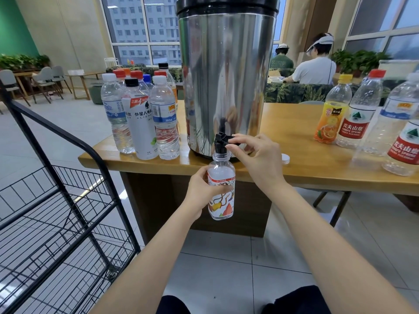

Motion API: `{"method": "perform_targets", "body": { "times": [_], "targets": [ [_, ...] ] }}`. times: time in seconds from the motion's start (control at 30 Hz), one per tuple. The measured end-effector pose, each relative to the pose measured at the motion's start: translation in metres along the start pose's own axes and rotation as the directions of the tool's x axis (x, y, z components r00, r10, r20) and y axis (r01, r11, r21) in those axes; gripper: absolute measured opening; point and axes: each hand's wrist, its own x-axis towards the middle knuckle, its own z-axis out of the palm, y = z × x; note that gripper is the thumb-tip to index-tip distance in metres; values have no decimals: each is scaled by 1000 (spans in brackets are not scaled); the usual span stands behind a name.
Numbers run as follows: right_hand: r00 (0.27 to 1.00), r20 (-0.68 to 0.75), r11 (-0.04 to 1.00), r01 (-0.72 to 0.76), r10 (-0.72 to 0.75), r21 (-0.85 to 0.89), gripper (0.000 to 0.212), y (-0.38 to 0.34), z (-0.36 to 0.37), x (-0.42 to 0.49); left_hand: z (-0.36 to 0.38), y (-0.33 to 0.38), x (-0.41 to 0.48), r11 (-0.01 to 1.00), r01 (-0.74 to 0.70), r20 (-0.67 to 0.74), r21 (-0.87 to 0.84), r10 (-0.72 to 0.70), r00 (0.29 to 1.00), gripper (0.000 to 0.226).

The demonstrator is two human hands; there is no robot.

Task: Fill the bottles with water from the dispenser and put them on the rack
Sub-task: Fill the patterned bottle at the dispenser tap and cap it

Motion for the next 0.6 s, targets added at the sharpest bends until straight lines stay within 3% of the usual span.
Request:
{"method": "perform_targets", "body": {
  "times": [0.6],
  "targets": [
    [999, -10, 998, -52, 52, 34, 31, -4, 2, -2, 0, -6, 6, 999, 21, -28, 36, -21, 999, 60]
  ]
}}
